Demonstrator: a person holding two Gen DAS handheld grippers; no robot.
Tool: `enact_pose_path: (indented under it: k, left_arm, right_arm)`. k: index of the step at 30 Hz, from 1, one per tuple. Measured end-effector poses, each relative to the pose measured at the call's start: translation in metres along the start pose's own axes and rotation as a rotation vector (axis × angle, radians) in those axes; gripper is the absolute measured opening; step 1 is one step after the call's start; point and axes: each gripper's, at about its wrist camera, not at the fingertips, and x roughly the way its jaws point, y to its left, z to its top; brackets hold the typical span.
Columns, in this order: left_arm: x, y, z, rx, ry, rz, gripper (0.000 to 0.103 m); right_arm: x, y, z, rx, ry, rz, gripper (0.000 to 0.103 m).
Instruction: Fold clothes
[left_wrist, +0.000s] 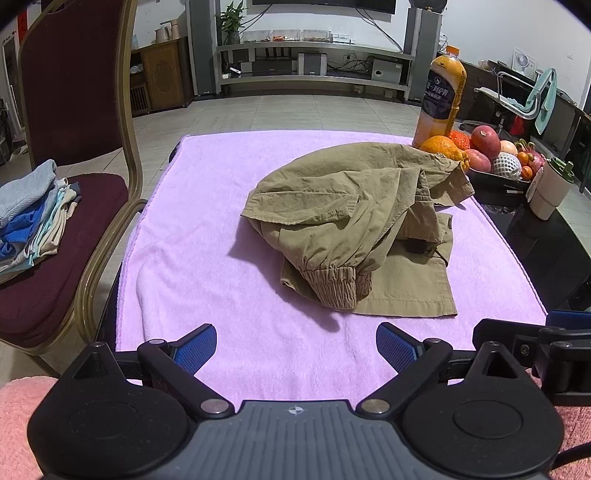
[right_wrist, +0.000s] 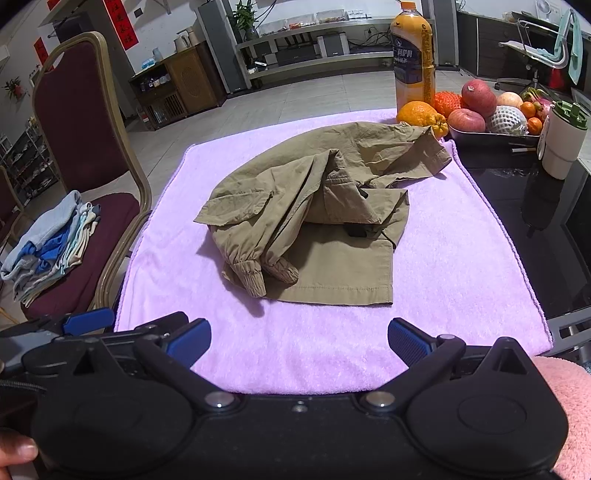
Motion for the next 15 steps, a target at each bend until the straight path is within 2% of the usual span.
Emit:
enact_pose_path:
  k: [15]
  left_arm:
    - [0.0007,0.0008,0.0007,-0.003,0.002,0.002,0.096]
  right_arm:
    - [0.0009,0.0004,-0.0013,-0.001,0.006,0.001,0.103]
